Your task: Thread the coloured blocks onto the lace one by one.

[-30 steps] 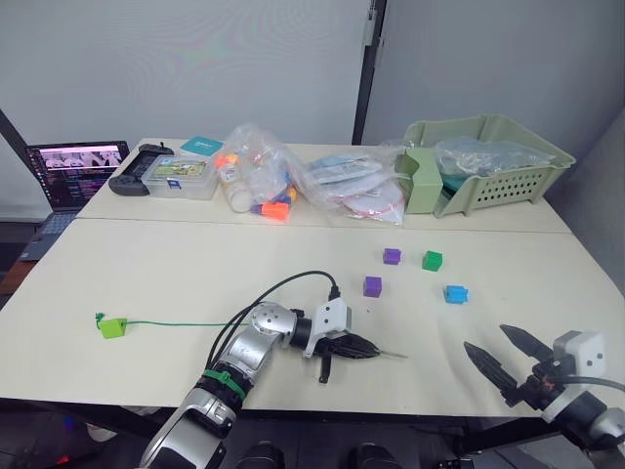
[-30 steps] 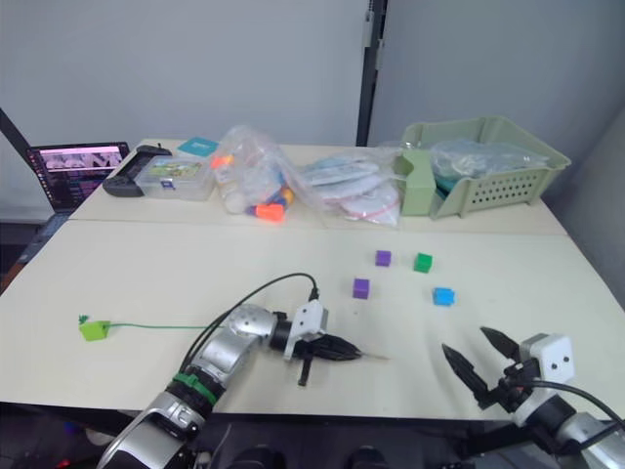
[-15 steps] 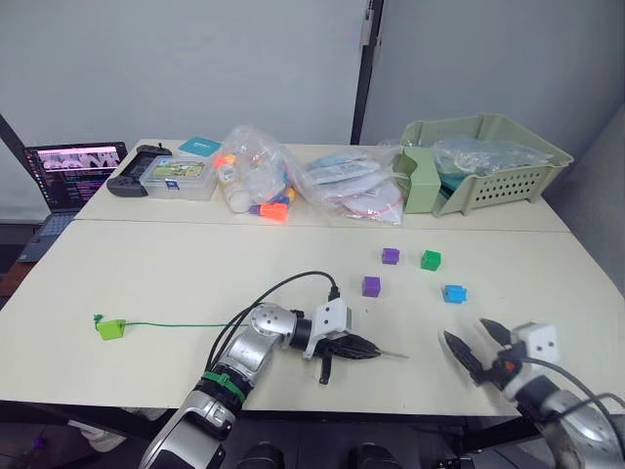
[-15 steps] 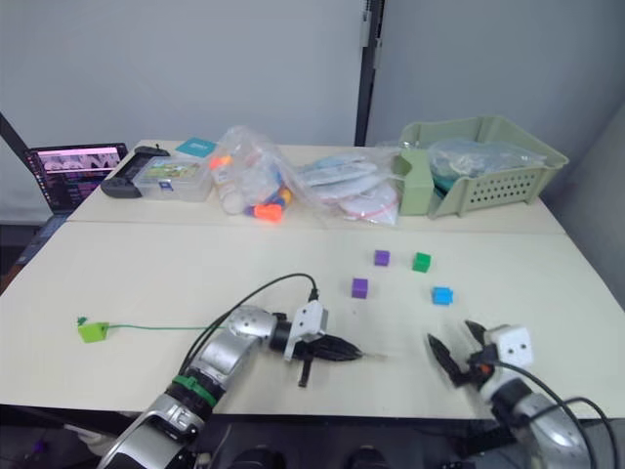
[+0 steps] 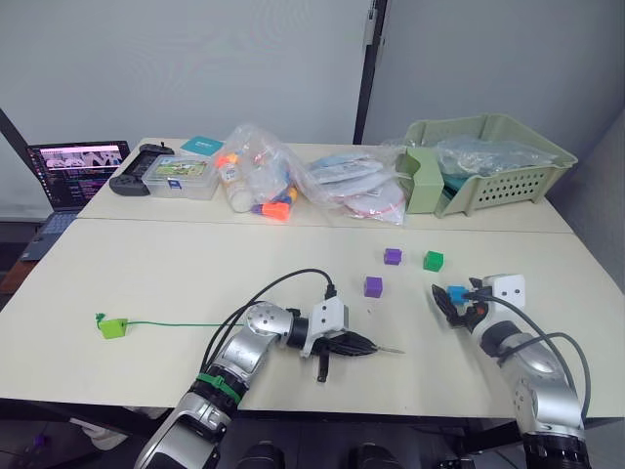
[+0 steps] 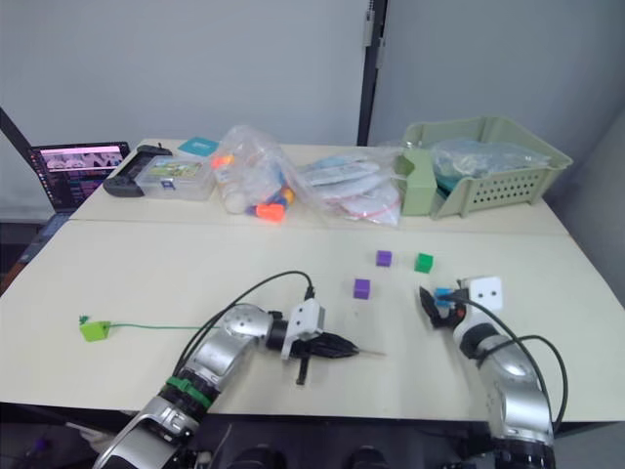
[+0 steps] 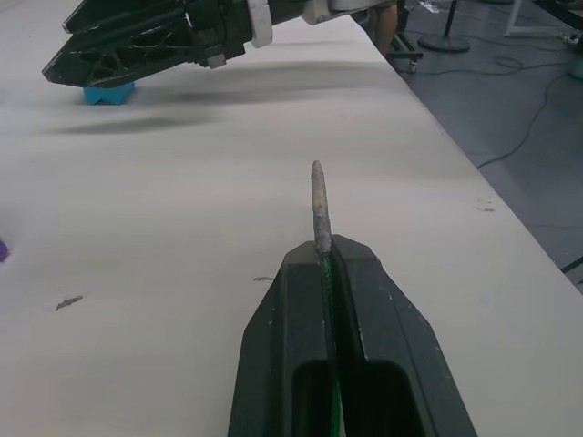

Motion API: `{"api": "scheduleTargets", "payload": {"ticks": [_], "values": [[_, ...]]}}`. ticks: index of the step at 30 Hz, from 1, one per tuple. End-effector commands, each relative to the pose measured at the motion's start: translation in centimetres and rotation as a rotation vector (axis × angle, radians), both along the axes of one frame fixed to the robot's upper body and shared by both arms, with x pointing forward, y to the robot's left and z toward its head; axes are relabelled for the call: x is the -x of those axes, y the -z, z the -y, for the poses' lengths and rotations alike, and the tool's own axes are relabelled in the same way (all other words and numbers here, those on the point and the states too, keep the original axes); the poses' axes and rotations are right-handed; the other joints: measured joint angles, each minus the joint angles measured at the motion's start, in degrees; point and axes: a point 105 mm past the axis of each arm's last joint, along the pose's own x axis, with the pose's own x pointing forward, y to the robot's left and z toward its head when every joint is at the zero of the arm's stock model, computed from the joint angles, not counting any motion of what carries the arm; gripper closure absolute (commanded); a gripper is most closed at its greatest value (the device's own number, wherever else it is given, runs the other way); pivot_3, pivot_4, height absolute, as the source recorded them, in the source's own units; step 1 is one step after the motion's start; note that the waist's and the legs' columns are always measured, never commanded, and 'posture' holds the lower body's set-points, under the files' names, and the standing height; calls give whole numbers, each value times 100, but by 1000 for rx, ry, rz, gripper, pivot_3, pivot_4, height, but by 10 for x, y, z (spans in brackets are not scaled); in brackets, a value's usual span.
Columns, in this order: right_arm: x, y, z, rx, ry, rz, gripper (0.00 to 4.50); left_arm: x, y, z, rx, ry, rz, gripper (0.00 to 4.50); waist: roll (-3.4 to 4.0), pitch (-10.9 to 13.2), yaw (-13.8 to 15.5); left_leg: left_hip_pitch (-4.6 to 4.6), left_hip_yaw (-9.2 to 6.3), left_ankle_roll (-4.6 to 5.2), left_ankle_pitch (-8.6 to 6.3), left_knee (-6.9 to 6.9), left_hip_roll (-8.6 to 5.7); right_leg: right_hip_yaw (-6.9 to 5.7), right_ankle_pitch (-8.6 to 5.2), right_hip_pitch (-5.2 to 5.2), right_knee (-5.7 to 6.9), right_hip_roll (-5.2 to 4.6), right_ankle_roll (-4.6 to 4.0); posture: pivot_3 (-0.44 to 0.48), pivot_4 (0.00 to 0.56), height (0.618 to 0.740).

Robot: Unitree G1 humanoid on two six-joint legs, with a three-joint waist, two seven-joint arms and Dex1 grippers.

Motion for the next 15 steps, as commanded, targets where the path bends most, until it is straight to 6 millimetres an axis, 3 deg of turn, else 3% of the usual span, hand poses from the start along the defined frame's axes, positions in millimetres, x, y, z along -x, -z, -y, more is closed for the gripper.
{"api": "scheduleTargets", "payload": {"ticks": [1,4,11,15], "values": [[-8,-5,2,9,26,5,143,1,-8,4,27,5,28,4500,0,0,-13,0,0,0,0,0,0,0,0,0,1,0,0,0,150,740],[-11,0,6,-16,66,-15,950,0,-9,3,25,0,30,4500,0,0,-18,0,0,0,0,-1,1,0,0,0,1,0,0,0,150,740],[-7,-3,-1,-75,72,-11,3302,0,-9,2,27,-7,30,4500,1,0,-38,0,-2,0,0,-2,2,0,0,-1,1,0,0,0,150,740],[1,-10,-7,-93,62,-2,3290,0,-8,3,30,-8,30,4500,1,0,-37,-1,-3,0,0,-2,2,0,0,-1,0,0,0,0,150,740]]}}
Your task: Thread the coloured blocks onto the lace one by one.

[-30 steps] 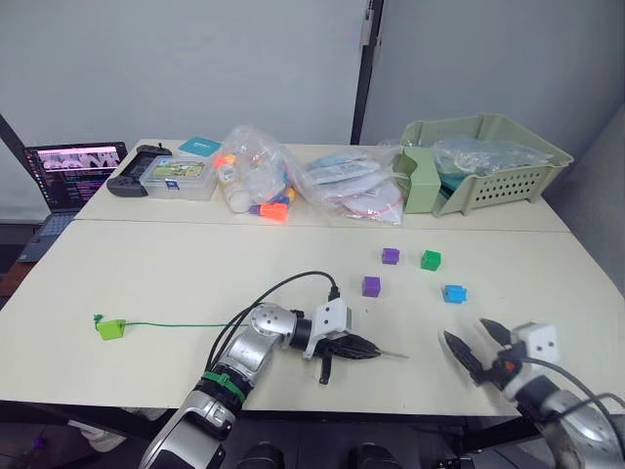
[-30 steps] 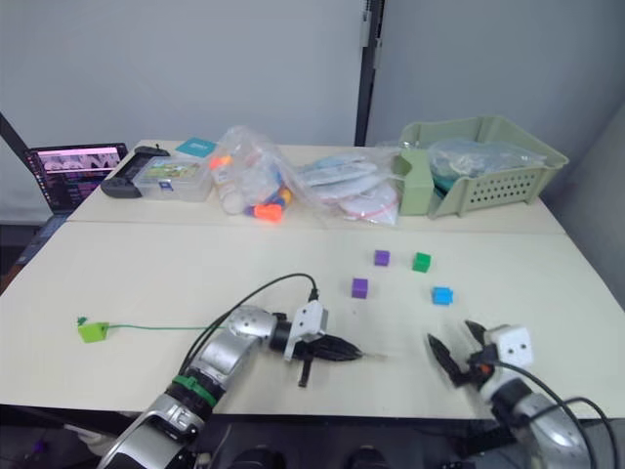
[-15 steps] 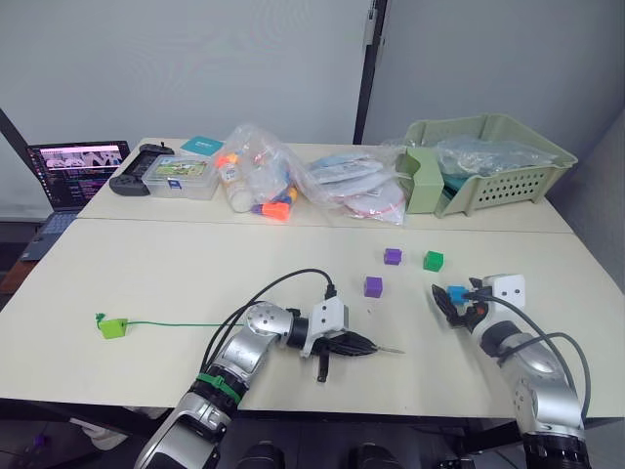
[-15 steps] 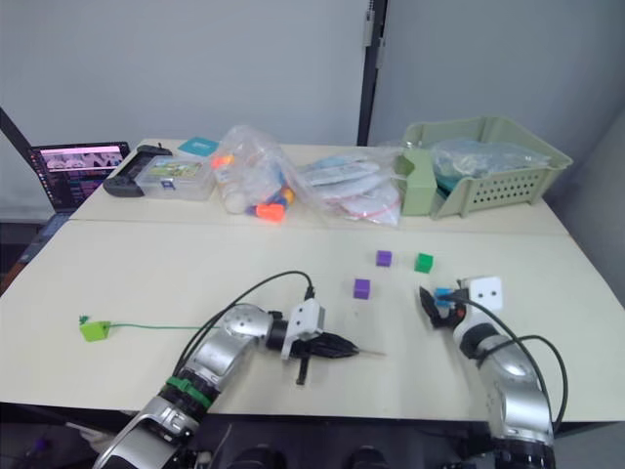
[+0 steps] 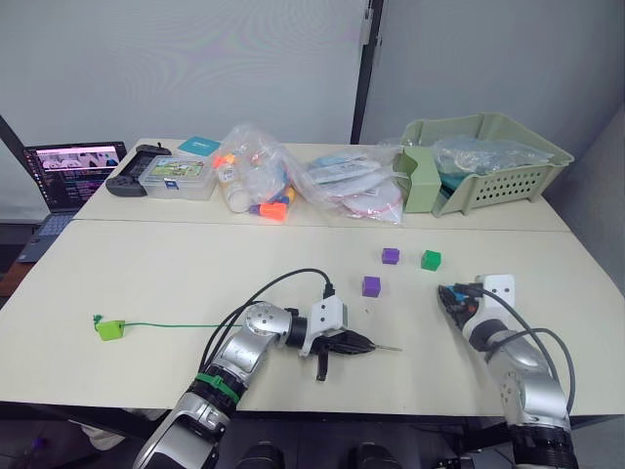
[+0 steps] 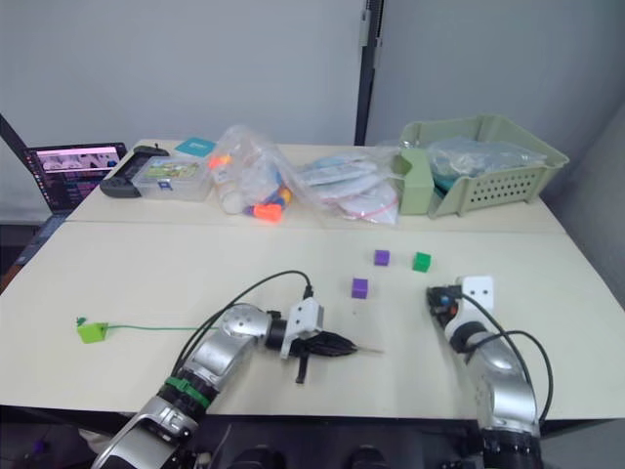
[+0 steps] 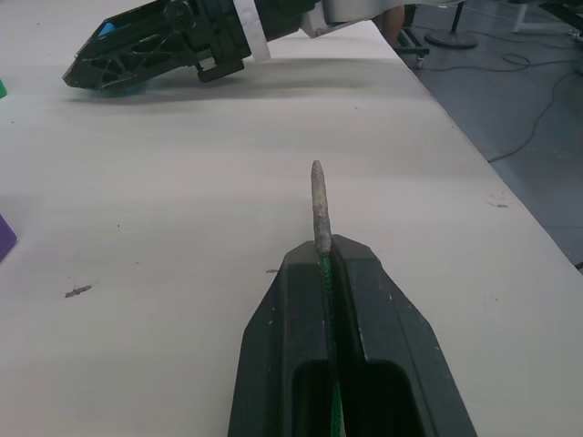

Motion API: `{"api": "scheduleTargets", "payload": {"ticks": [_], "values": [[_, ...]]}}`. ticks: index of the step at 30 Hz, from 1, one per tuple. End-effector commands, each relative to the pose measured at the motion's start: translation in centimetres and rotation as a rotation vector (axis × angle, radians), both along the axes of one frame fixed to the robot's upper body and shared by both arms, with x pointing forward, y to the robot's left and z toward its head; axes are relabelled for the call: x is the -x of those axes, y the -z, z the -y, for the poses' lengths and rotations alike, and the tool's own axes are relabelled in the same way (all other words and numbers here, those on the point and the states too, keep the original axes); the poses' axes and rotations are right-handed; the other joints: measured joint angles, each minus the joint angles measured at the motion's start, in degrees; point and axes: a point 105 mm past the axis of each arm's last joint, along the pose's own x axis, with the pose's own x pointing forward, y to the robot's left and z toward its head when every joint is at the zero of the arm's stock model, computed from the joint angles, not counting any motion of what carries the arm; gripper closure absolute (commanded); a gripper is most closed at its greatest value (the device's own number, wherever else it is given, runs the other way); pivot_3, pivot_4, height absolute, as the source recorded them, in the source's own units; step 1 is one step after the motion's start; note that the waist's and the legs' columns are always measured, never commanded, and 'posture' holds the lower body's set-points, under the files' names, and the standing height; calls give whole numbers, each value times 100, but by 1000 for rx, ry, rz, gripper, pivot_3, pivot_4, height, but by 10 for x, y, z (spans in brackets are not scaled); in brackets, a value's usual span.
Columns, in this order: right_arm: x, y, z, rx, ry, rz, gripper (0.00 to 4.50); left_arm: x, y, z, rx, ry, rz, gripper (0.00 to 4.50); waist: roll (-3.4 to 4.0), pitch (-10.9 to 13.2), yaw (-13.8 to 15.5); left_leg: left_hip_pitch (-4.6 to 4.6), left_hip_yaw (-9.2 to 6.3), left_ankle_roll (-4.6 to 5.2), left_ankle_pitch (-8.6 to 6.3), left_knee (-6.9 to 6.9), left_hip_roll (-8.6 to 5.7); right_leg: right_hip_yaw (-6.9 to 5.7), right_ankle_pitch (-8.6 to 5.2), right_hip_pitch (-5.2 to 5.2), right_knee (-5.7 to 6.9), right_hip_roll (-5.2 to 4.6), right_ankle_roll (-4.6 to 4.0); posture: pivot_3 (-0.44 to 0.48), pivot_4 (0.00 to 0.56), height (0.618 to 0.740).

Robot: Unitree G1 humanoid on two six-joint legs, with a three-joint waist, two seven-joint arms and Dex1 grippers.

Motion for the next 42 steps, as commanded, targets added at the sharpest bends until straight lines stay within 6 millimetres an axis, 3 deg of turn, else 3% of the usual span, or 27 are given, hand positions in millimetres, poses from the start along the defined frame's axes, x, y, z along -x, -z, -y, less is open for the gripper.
{"api": "scheduleTargets", "payload": {"ticks": [1,9,20,22,28,34,40,42], "values": [[11,-22,-7,-36,-12,68,3290,2,-9,4,35,9,28,4500,0,0,8,0,-1,0,0,0,0,0,0,0,1,0,0,0,150,740],[55,-15,-41,-99,-56,3,3290,-2,-7,2,36,-4,24,4500,2,-1,-2,-2,-10,1,0,-4,2,-1,-1,-2,-3,1,1,0,150,740],[74,4,-66,-113,-90,-77,3290,0,-8,7,39,12,26,4500,4,-1,-5,-2,-10,1,0,-3,2,-1,-2,-1,-9,1,2,0,150,740],[73,2,-64,-120,-86,-74,2224,1,-6,5,38,6,23,4500,4,-1,-4,-1,-10,1,0,-3,3,-2,-2,-1,-8,3,1,0,150,740],[79,-19,-62,-114,-139,-14,154,-3,-5,-1,37,-26,20,4500,4,-1,3,-3,-12,1,-1,-4,2,-1,-2,-1,-9,1,2,0,150,740],[75,-56,-41,-146,-210,95,9,-4,-5,-5,33,-35,24,4500,3,-1,-2,-2,-11,1,-1,-3,2,0,-2,0,-11,0,3,0,150,740],[58,-78,-36,-29,-500,52,9,-10,-10,-1,43,-48,41,4500,2,1,-3,-3,0,1,-1,-3,0,0,-1,1,-13,0,3,0,150,740],[59,-77,-40,131,-704,-49,9,-13,-13,0,58,-75,49,4500,6,3,-4,-3,0,2,-1,-4,2,-4,-2,3,-15,4,2,0,150,740]]}}
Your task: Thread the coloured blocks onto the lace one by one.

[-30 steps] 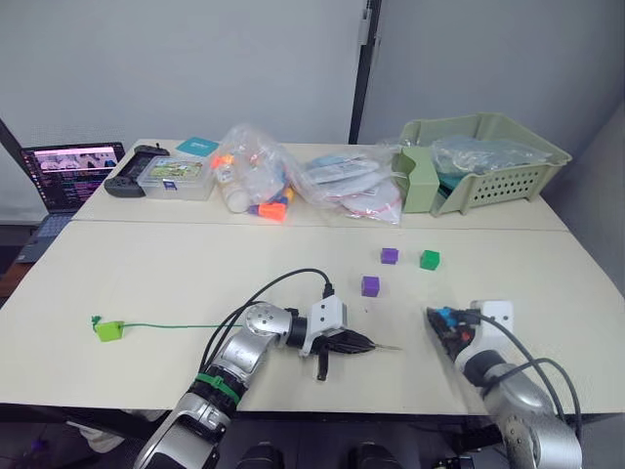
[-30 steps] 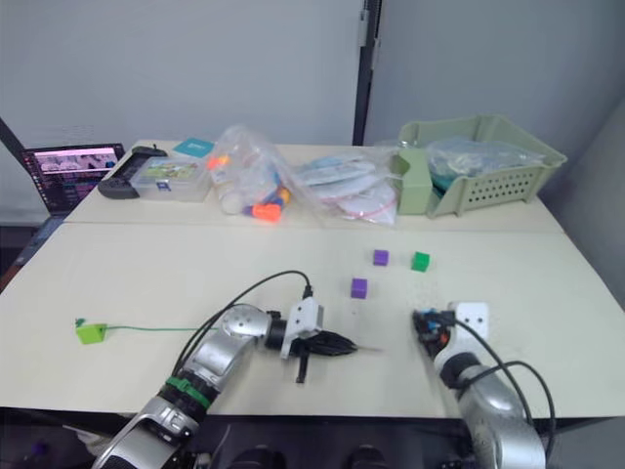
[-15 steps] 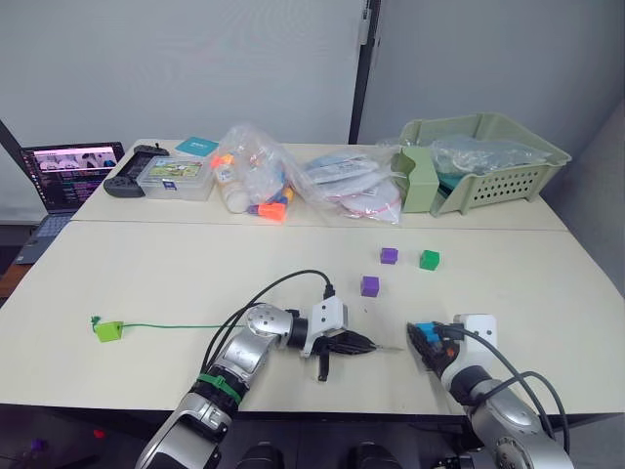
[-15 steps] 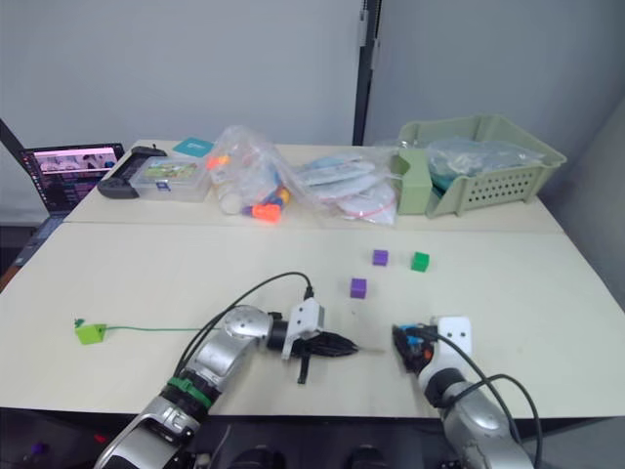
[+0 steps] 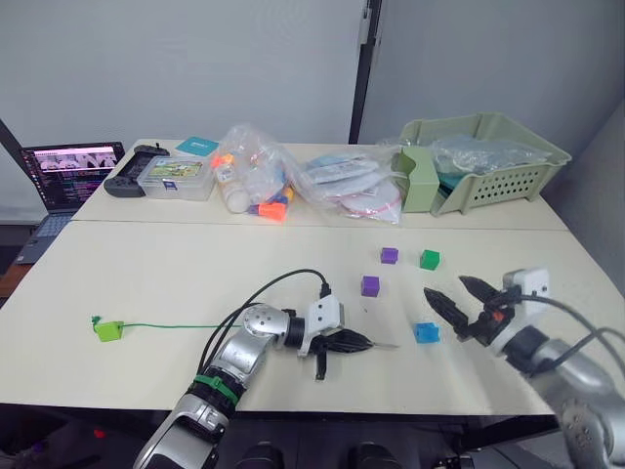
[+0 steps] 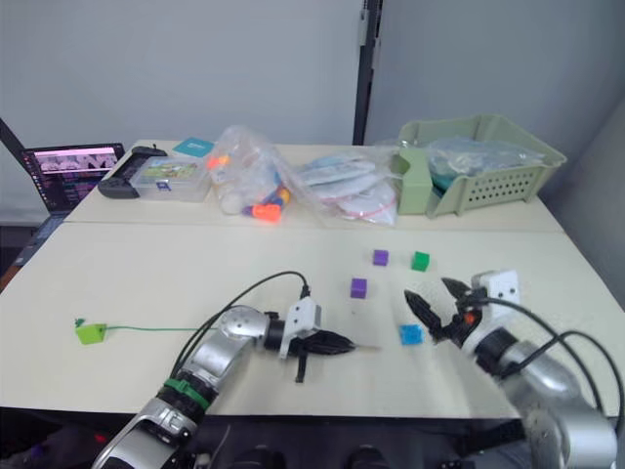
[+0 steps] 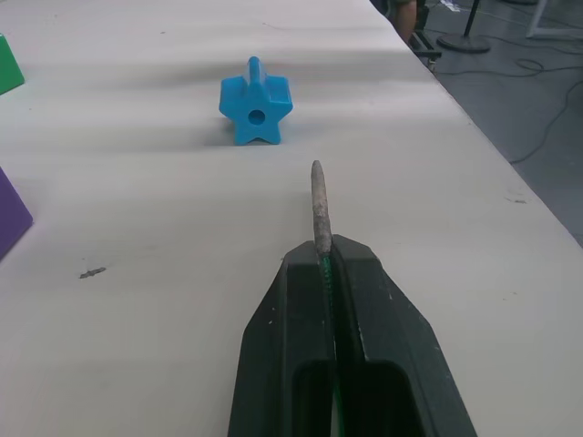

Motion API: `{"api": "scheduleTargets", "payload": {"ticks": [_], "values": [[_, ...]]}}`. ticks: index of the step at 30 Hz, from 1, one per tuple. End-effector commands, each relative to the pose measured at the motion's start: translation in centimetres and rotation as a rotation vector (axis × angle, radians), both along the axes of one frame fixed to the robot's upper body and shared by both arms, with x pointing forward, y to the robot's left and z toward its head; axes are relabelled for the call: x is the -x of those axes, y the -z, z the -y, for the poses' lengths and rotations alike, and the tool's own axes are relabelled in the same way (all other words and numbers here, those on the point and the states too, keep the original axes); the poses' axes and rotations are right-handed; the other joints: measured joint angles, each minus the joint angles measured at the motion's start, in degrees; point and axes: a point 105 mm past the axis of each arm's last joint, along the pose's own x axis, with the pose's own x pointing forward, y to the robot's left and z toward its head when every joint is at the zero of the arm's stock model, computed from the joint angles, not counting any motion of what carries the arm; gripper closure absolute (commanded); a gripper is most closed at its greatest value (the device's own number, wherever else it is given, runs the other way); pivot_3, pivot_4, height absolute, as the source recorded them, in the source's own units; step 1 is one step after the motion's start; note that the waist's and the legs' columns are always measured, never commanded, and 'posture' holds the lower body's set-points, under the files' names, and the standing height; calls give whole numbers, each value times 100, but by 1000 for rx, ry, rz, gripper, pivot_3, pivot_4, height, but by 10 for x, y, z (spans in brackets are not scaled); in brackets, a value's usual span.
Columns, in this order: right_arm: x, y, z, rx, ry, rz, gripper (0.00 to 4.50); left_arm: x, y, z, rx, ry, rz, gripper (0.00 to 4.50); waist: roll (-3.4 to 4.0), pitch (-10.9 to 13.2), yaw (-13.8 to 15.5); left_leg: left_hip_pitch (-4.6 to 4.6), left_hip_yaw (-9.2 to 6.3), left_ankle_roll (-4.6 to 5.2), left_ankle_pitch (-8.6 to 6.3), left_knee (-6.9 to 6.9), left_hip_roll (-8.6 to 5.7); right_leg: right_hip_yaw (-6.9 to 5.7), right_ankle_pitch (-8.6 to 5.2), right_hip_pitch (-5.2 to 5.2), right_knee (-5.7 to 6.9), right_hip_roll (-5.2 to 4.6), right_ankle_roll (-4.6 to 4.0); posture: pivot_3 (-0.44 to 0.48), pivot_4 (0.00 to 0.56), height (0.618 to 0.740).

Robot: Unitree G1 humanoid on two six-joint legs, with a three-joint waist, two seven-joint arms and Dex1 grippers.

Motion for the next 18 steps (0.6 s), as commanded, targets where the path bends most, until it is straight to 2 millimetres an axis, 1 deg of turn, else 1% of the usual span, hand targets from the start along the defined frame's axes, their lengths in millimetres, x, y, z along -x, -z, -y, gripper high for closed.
{"api": "scheduleTargets", "payload": {"ticks": [1,4,6,9,13,18], "values": [[5,-3,-8,257,-348,-75,9,-8,-15,2,49,-37,50,4500,13,6,-5,-3,3,0,0,0,-2,2,0,-3,-2,-2,0,0,150,740],[10,2,-4,487,-577,-159,9,-8,-15,3,42,-36,54,4500,12,7,-3,-2,4,4,-2,1,0,-2,0,0,-8,0,1,0,150,740],[10,5,-2,614,-680,-176,9,-9,-14,2,33,-37,58,4500,12,7,-4,-2,5,4,-3,-3,0,-1,0,-3,-9,1,1,0,150,740],[3,8,-2,807,-790,-164,9,-11,-14,0,31,-55,65,4500,11,7,-7,-5,6,4,-3,-2,-1,-1,-1,-6,-11,-1,2,0,150,740],[-4,16,-1,976,-854,-156,9,-9,-12,0,28,-60,67,4500,11,8,-4,-6,7,4,-3,0,-2,1,0,-9,-7,-4,2,0,150,740],[-12,21,-8,1034,-848,-123,9,-4,-11,1,30,-60,65,4500,11,8,11,-7,5,4,-3,0,-2,0,0,-9,-6,-6,1,0,150,740]]}}
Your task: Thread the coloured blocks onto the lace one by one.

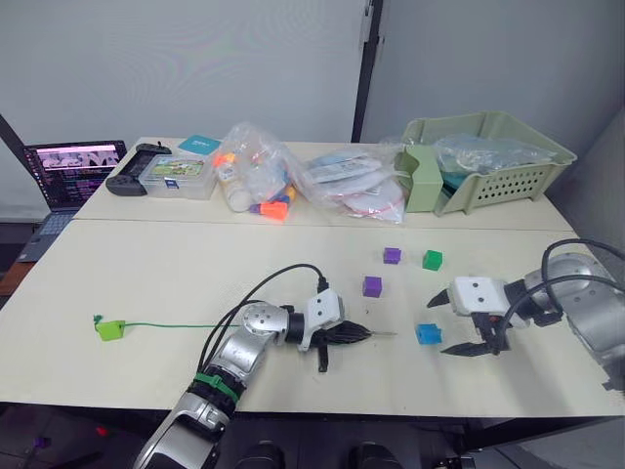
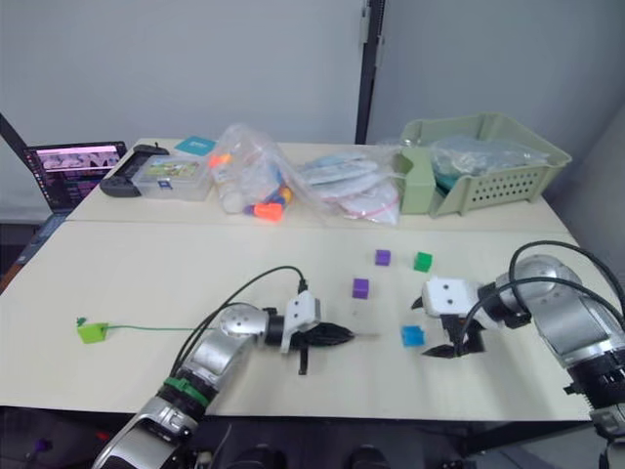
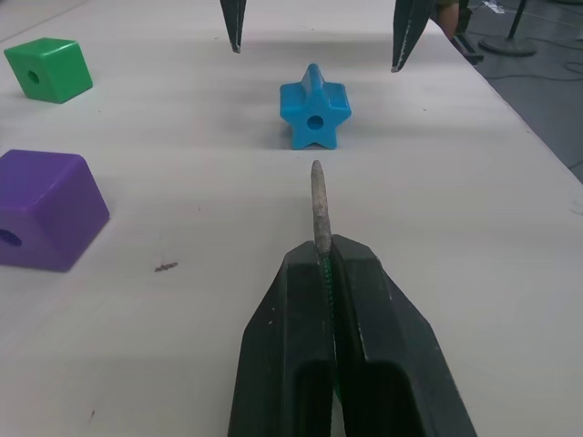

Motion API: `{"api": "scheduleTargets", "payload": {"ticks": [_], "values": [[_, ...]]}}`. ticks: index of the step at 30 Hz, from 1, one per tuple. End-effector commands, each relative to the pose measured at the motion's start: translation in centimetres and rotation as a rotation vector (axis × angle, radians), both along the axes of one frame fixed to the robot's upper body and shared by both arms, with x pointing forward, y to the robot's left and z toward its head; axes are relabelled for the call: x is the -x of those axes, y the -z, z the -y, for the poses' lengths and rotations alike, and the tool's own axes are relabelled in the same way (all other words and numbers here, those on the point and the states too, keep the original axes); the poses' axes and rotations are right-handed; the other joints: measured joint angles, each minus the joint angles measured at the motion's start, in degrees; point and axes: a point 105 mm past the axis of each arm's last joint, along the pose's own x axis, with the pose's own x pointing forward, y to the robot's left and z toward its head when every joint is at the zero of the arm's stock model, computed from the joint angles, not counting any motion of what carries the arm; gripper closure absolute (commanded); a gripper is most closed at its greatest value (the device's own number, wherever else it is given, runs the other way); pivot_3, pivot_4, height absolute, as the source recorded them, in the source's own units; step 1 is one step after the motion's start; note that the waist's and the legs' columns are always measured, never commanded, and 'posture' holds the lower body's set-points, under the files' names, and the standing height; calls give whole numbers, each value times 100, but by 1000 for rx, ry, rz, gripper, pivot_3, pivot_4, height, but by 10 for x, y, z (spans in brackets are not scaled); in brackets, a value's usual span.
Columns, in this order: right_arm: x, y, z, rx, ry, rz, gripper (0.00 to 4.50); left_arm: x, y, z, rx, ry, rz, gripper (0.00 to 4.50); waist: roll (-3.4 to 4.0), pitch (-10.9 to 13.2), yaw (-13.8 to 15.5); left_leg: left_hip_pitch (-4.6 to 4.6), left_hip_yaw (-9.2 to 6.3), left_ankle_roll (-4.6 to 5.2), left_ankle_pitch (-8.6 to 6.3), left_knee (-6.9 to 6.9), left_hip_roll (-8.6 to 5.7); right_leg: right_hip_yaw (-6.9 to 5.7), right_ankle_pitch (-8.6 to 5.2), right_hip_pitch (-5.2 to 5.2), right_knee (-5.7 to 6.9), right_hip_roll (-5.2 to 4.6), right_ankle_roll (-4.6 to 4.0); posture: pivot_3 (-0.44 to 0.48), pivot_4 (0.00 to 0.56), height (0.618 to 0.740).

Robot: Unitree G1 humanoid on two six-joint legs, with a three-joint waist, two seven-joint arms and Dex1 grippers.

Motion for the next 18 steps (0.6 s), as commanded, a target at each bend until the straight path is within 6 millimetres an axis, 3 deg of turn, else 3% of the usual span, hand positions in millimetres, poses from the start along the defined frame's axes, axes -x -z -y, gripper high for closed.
{"api": "scheduleTargets", "payload": {"ticks": [1,6,9,16,18], "values": [[-5,0,-3,41,-20,56,9,5,-8,4,14,15,37,4500,0,0,7,1,-2,0,0,0,0,0,0,0,1,0,0,0,150,740],[-3,9,-9,68,-25,46,9,5,-8,3,10,12,38,4500,1,0,25,1,-3,0,0,3,-2,0,0,0,3,-2,-1,0,150,740],[-4,16,-9,117,5,41,730,4,-9,4,12,9,39,4500,1,-1,25,2,-4,0,0,3,-1,0,0,0,5,-2,-1,0,150,740],[-5,24,-11,155,66,36,3147,5,-12,9,16,10,50,4500,1,-1,34,4,-5,0,0,6,-1,0,1,4,6,-1,-1,0,150,740],[-5,23,-14,150,74,35,3164,3,-13,12,25,-7,55,4500,1,-1,29,7,-5,0,0,7,-1,0,1,6,7,-1,-2,0,150,740]]}}
